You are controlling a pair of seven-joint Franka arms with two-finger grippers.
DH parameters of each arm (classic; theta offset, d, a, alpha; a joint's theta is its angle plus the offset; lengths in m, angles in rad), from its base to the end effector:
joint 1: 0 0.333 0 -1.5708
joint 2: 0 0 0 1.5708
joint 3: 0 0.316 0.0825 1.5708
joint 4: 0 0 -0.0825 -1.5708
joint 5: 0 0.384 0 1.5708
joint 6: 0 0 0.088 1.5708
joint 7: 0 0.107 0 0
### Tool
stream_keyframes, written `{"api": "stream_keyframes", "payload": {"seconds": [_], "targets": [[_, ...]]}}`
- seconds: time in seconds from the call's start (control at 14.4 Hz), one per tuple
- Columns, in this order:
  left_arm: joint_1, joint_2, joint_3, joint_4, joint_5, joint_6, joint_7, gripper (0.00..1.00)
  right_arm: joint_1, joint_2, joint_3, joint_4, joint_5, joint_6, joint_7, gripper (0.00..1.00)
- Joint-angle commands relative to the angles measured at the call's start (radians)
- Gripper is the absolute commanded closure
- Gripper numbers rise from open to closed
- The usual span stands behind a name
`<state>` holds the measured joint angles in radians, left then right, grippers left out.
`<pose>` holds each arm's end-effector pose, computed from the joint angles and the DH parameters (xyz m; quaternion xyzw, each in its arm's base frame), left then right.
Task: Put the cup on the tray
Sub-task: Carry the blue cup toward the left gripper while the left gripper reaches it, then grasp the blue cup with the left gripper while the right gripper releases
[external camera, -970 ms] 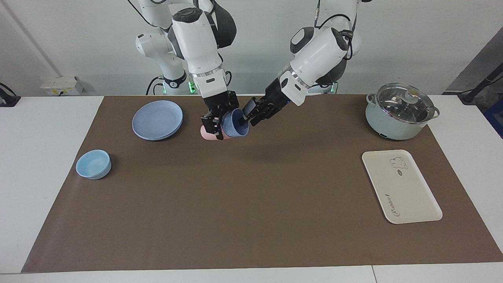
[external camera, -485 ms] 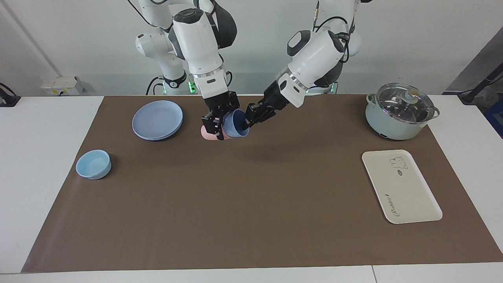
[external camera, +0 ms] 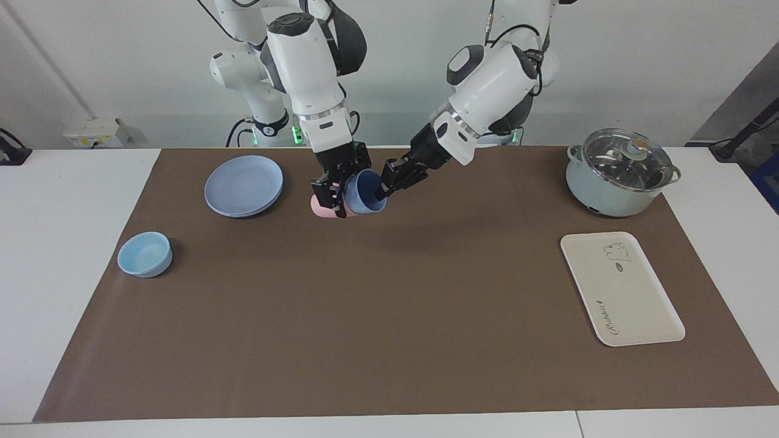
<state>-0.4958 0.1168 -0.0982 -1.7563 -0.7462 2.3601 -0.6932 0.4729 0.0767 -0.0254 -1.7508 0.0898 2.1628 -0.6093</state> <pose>0.5260 -0.3623 0.5520 0.8912 0.2352 -0.0110 0.3876 0.5547 0.2707 0.5521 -0.8599 -0.4808 -0.1694 0.0264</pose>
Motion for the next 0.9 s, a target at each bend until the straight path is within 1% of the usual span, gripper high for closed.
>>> {"api": "stream_keyframes", "payload": {"seconds": [0.0,0.14,0.35,0.42,0.55,0.69,0.83], "targets": [[0.077,0.041,0.006,0.142,-0.004,-0.099,-0.019,1.00,0.000,0.006,0.008,0.007,-0.024,-0.014,0.031,1.00],[0.143,0.029,0.012,0.187,0.011,-0.175,-0.016,1.00,0.000,0.006,0.008,0.007,-0.024,-0.014,0.031,1.00],[0.271,0.024,0.014,0.265,0.089,-0.329,-0.003,1.00,-0.014,0.008,0.008,0.007,-0.012,-0.012,0.031,1.00],[0.307,0.023,0.017,0.279,0.112,-0.356,0.003,1.00,-0.022,0.006,0.005,0.007,-0.005,-0.009,0.033,1.00],[0.382,0.015,0.015,0.282,0.145,-0.374,0.082,1.00,-0.075,0.006,0.004,0.008,0.019,-0.005,0.031,1.00],[0.431,0.004,0.017,0.262,0.224,-0.375,0.190,1.00,-0.118,0.008,0.001,0.002,0.121,0.046,0.014,1.00],[0.492,-0.006,0.017,0.238,0.335,-0.378,0.305,1.00,-0.196,0.012,0.002,-0.010,0.235,0.121,-0.050,1.00]]}}
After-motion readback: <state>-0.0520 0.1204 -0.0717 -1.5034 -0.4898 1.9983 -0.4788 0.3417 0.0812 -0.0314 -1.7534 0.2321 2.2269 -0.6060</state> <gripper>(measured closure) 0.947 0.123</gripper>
